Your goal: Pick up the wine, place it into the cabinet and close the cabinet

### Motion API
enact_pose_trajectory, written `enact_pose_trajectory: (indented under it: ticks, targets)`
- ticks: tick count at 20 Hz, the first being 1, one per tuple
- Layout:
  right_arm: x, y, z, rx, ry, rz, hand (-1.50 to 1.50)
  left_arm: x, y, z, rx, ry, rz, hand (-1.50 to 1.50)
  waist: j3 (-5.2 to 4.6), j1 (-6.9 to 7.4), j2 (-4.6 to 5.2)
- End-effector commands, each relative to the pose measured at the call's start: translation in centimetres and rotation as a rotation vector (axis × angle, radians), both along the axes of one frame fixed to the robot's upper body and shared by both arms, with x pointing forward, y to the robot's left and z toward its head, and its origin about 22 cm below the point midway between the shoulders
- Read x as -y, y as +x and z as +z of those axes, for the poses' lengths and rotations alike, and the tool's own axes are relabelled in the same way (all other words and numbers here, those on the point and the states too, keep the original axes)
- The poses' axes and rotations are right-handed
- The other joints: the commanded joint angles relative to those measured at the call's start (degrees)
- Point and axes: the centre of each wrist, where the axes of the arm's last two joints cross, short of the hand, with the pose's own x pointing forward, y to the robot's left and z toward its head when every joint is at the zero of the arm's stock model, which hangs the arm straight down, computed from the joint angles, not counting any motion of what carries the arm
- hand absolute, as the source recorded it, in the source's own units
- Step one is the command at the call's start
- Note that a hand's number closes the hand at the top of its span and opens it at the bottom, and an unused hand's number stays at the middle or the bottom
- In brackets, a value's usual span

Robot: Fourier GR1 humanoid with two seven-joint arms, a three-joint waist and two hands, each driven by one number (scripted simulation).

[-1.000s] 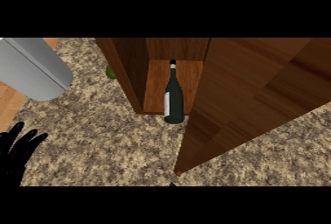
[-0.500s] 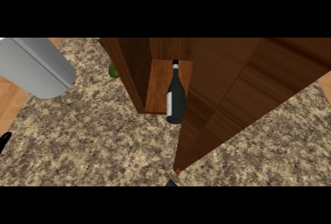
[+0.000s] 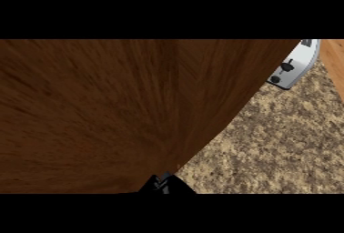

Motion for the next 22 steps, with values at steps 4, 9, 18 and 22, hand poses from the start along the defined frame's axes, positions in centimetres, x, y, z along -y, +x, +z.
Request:
enact_pose_trajectory:
  ticks: [4,9,18,22]
  targets:
    - [-4.8,7.0,3.6,0.010,0.013,-0.093,1.50,-3.2,-0.9,0.2,0.014,0.000,0.003,-1.50,0.17,0.22,0.44]
    - [-5.2,12.1,4.4,-0.012,-0.012,-0.046,1.50,-3.5,-1.1,0.8,0.019,-0.003,0.002,-1.50,0.29,-0.50,0.54]
    - [-6.7,16.3,4.5,-0.171,-0.240,0.305,1.50,-4.4,-0.7,1.3,0.033,-0.004,-0.019,-1.50,0.23,1.08,0.99]
    - [-7.7,16.9,2.6,-0.232,-0.428,0.501,1.50,-3.9,-0.8,0.7,0.022,0.005,-0.006,-1.50,0.24,0.09,0.73]
